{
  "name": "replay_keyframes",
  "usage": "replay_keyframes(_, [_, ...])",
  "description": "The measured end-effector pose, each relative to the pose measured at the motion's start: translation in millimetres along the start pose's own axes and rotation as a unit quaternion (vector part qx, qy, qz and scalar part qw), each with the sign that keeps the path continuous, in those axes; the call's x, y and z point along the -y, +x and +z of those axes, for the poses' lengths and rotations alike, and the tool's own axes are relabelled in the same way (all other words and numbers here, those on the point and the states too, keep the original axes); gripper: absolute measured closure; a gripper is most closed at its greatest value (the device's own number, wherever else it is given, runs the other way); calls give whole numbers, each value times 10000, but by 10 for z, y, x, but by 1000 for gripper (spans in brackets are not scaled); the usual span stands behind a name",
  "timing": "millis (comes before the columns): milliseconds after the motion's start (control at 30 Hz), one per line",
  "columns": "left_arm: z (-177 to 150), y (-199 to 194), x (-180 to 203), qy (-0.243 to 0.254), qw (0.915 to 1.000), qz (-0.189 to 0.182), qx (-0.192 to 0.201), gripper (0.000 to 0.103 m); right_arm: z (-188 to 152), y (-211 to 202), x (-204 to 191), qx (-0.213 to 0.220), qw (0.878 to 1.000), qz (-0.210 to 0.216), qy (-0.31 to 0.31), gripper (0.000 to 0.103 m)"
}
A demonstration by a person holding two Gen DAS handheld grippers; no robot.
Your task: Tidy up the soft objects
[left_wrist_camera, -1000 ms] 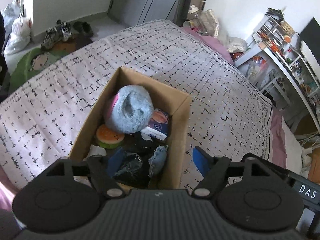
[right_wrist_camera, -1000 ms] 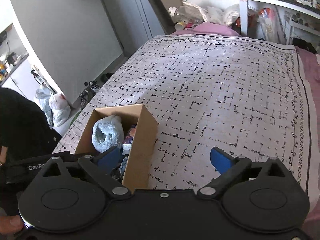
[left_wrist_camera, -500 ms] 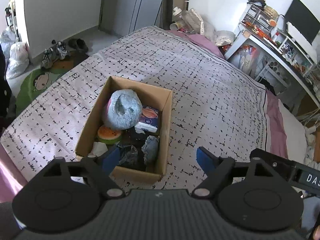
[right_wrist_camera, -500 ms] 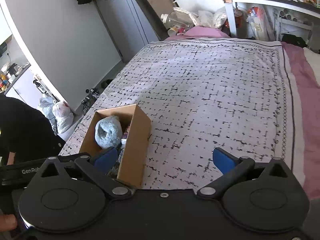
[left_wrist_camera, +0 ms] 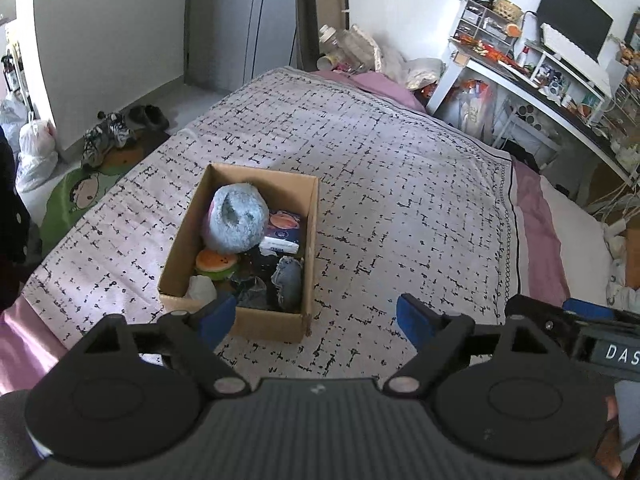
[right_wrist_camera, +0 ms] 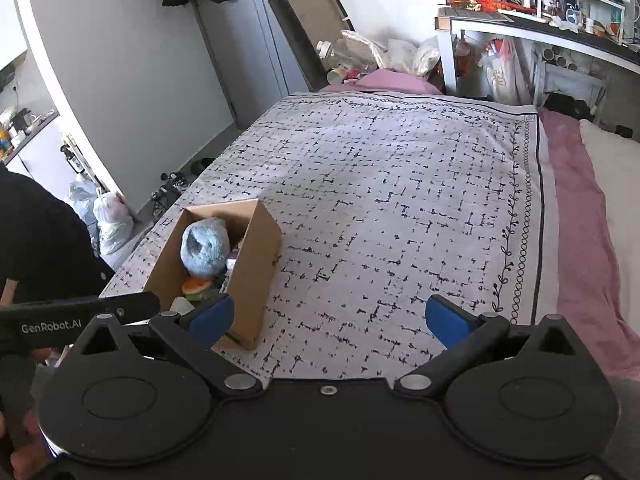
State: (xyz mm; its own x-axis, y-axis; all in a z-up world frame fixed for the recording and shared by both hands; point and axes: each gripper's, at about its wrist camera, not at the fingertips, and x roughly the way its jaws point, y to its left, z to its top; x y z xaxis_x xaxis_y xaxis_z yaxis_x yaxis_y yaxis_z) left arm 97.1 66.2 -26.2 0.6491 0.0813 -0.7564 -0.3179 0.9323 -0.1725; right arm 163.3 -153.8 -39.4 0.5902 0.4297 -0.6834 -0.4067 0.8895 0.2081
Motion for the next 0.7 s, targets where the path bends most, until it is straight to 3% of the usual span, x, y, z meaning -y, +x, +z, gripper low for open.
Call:
replay_keyframes(367, [-165, -312, 166, 260, 9995, -9, 180, 8, -134, -294, 117, 125, 9997, 165, 121, 0])
replay_keyframes(700, [-263, -490, 161, 269, 9992, 3, 282, 1, -199, -555, 118, 270, 9996, -15, 23, 0])
